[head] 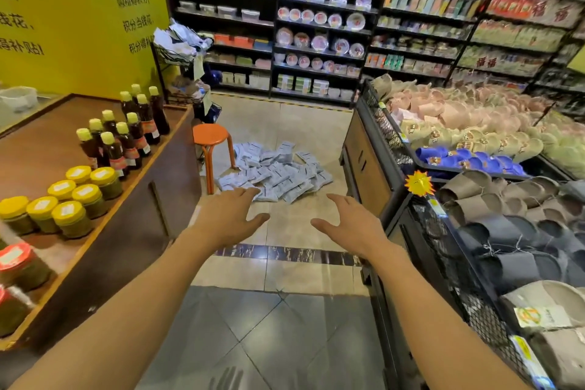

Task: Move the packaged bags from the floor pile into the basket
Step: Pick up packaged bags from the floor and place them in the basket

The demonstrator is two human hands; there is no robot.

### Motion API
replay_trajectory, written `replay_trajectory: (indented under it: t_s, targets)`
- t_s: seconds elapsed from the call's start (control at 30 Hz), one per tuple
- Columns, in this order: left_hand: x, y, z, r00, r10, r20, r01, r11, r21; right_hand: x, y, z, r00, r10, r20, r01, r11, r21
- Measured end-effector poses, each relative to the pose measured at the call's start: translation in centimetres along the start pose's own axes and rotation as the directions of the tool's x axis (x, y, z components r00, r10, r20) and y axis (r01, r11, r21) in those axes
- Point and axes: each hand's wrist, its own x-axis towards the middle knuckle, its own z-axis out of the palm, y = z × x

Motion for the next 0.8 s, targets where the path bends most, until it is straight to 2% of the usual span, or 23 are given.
replay_trajectory:
  t_s: [0.33,0.63,0.8]
  targets:
    - [16.7,-4.7,2.5,0.997,0.016,0.078,-0.015,1.0,-0.015,18.1,2.4,1.2,0.998,0.027,0.055,-0.027,1.0,-0.007]
    - [36.0,-8.7,5.1,0.989,-0.07,0.133,0.083,0.992,-0.098,39.4,7.6,3.3,0.994,-0.012,0.104,0.009,1.0,0.026]
    - [46.8,-10.5,4.7,0.989,-0.099,0.105,0.113,0.985,-0.131,50.7,9.3,2.1,0.991,-0.051,0.124,0.044,0.997,0.055]
